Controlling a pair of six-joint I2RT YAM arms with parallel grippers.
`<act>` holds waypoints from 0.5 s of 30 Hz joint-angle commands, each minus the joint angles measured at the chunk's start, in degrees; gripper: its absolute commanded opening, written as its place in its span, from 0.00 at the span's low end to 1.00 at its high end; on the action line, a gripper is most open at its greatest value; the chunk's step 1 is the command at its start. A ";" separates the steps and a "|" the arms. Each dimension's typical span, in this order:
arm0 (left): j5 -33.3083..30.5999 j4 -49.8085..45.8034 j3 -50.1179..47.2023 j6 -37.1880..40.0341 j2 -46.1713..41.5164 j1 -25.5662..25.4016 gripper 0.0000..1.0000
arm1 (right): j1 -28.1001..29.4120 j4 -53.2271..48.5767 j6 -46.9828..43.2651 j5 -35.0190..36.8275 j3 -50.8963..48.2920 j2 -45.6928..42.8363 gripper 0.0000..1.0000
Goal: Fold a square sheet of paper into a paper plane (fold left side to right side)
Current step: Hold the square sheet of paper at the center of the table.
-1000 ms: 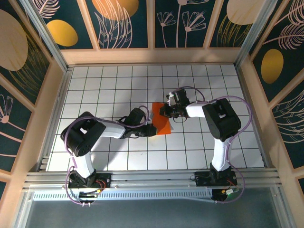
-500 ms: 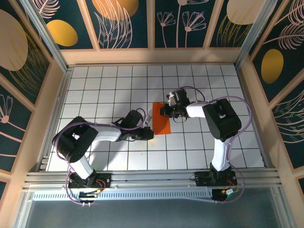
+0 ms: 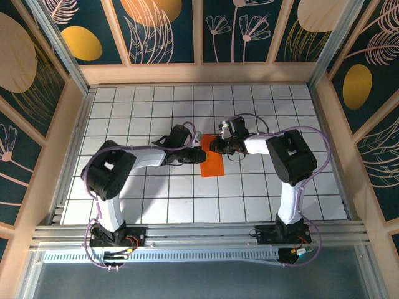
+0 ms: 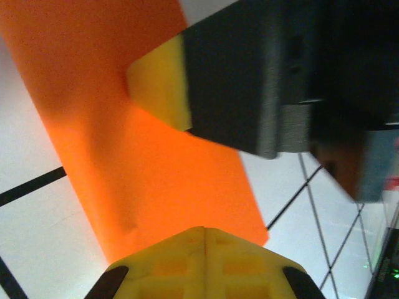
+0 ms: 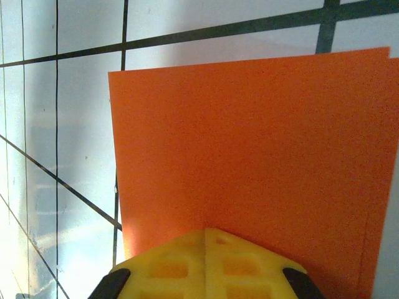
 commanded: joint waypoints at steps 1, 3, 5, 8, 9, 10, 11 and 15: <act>1.37 -0.27 2.24 1.15 2.87 -0.46 0.00 | 0.38 -6.04 -0.64 4.14 -1.29 0.98 0.00; 0.82 -0.47 2.39 1.24 3.90 -0.82 0.00 | 0.44 -6.12 -0.72 4.14 -1.27 0.92 0.00; -0.21 -0.96 2.07 1.32 4.47 -1.00 0.00 | 0.43 -6.20 -0.73 4.14 -1.41 0.68 0.00; -2.00 -2.05 1.15 1.68 4.61 -1.04 0.00 | 0.41 -5.88 -0.73 3.67 -1.33 0.00 0.00; -2.31 -2.21 0.87 1.67 4.67 -1.12 0.00 | 0.45 -5.78 -0.62 3.28 -1.12 -0.28 0.00; -2.49 -2.23 0.52 1.55 4.67 -1.11 0.00 | 0.36 -5.81 -0.59 2.93 -0.81 -0.74 0.00; -2.70 -2.23 0.50 1.51 4.61 -1.25 0.00 | 0.34 -5.90 -0.64 2.59 -0.39 -1.14 0.00; -3.80 -2.41 -1.69 0.99 4.59 -1.56 0.00 | 0.03 -5.76 -0.76 1.60 0.99 -4.78 0.13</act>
